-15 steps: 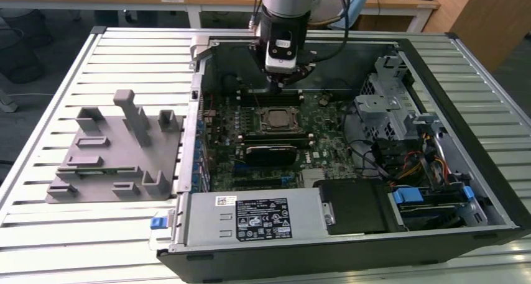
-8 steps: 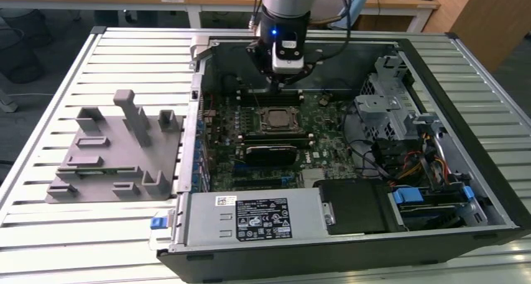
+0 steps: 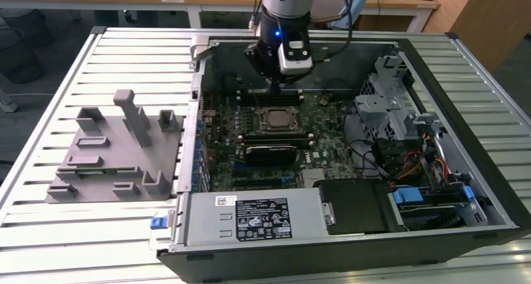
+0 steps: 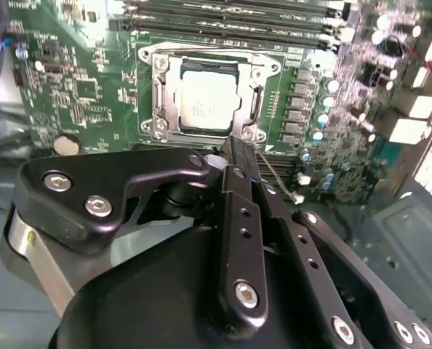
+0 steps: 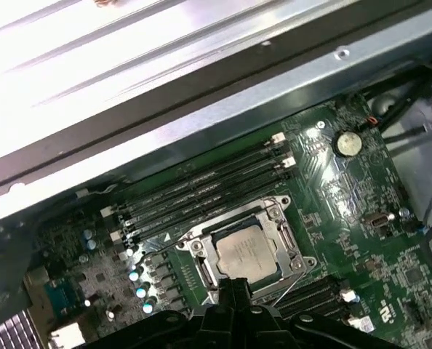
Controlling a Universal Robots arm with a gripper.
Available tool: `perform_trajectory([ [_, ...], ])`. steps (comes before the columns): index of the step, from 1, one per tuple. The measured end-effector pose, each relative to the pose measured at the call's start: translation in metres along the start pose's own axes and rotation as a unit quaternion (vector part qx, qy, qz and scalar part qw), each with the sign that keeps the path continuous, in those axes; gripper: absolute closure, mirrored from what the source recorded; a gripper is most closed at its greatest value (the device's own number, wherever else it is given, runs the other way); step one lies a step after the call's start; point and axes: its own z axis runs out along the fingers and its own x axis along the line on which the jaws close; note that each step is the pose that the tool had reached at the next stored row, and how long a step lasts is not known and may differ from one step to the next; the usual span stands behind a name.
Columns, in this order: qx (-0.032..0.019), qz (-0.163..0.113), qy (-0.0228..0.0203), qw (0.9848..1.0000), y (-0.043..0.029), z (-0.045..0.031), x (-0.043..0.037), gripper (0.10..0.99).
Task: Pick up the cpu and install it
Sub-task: 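Install the first cpu locking lever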
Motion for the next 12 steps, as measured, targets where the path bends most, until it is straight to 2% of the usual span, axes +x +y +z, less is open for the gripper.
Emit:
perform_trajectory([
  [3, 0.0006, -0.027, 0.0005, 0.9996, 0.0000, 0.0005, 0.0000, 0.980],
  [6, 0.0013, -0.055, 0.0010, 0.9985, 0.0000, 0.0013, 0.0000, 0.980],
  [9, 0.0020, -0.082, 0.0015, 0.9967, 0.0000, 0.0020, 0.0000, 0.980],
  [12, 0.0028, -0.109, 0.0020, 0.9940, 0.0000, 0.0027, -0.0001, 0.980],
])
